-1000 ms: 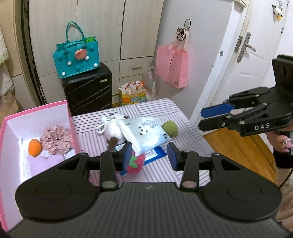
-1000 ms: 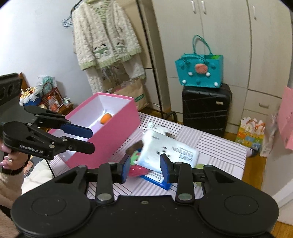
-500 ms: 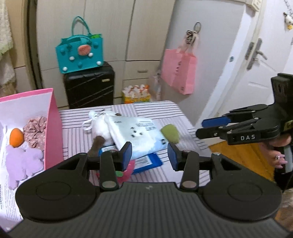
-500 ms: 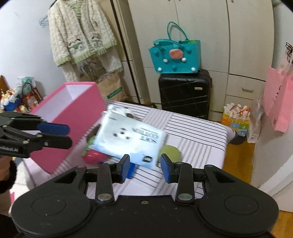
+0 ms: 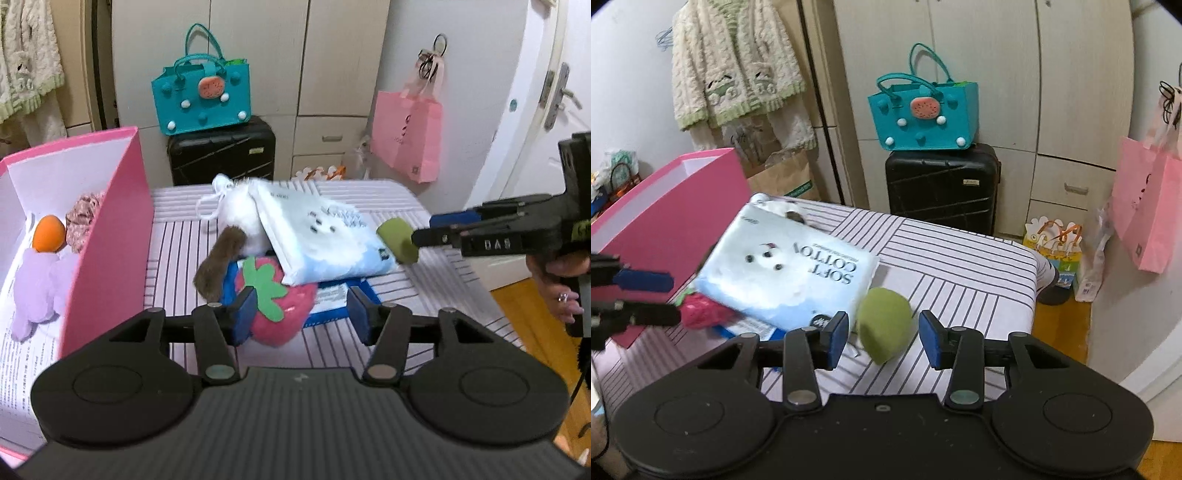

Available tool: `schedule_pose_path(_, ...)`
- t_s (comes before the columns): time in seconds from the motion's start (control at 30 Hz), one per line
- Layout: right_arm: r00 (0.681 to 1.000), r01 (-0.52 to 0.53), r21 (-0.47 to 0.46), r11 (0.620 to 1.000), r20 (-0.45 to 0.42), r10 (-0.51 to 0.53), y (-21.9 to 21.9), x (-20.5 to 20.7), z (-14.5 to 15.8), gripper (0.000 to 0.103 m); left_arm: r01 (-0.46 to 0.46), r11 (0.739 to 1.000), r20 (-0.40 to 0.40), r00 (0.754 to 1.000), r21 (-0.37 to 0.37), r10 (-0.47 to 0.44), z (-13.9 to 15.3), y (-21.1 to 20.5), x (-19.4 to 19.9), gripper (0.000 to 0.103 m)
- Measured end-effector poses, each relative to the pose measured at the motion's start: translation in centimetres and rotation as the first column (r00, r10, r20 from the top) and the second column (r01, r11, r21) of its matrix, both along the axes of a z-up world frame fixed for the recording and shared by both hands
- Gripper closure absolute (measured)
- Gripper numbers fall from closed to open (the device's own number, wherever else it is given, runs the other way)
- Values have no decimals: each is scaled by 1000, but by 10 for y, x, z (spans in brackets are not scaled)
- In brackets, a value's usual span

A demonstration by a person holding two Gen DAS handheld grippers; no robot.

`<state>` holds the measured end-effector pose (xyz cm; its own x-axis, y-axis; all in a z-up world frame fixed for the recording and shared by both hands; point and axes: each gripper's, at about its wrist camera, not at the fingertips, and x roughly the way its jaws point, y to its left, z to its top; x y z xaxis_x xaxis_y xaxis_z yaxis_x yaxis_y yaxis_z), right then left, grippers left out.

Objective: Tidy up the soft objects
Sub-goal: 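Grasp the green makeup sponge with the right gripper while the left gripper approaches the strawberry plush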

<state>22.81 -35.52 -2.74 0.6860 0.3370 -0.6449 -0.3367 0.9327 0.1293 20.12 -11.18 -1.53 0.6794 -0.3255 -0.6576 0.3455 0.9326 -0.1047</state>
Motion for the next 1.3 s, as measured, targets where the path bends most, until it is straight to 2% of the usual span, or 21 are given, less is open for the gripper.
schedule_pose_path(0.1,1000,16,-6,1000,24,-16,3,5,-8,55,-17,997,3,1000,76,17,-8,-10,4,48)
schedule_pose_path(0.17,1000,16,-5,1000,26,-15,4,8,-11,55,-21,996,15,1000,89,20,-9,-12,5,46)
schedule_pose_path(0.23,1000,10,-2,1000,23,-10,5,10,-14,51,-34,996,23,999,89,32,-10,-12,7,41)
schedule_pose_path(0.4,1000,16,6,1000,18,-16,4,14,-22,48,-20,998,2,1000,66,20,-15,-9,19,38)
schedule_pose_path(0.77,1000,22,35,999,3,-22,7,23,-26,47,-65,998,19,998,-2,65,-20,2,24,38)
schedule_pose_path(0.87,1000,28,31,999,-3,-28,7,25,-28,51,-69,997,13,998,19,69,-24,-1,26,38)
schedule_pose_path(0.9,1000,29,35,999,-4,-29,7,24,-28,59,-74,997,11,997,21,74,-25,-2,26,38)
schedule_pose_path(0.93,1000,26,48,999,-7,-25,6,24,-28,60,-74,997,11,997,22,74,-26,-1,26,38)
schedule_pose_path(1.3,999,35,65,997,-7,-34,6,19,-29,59,-47,999,25,999,7,46,-30,-5,29,36)
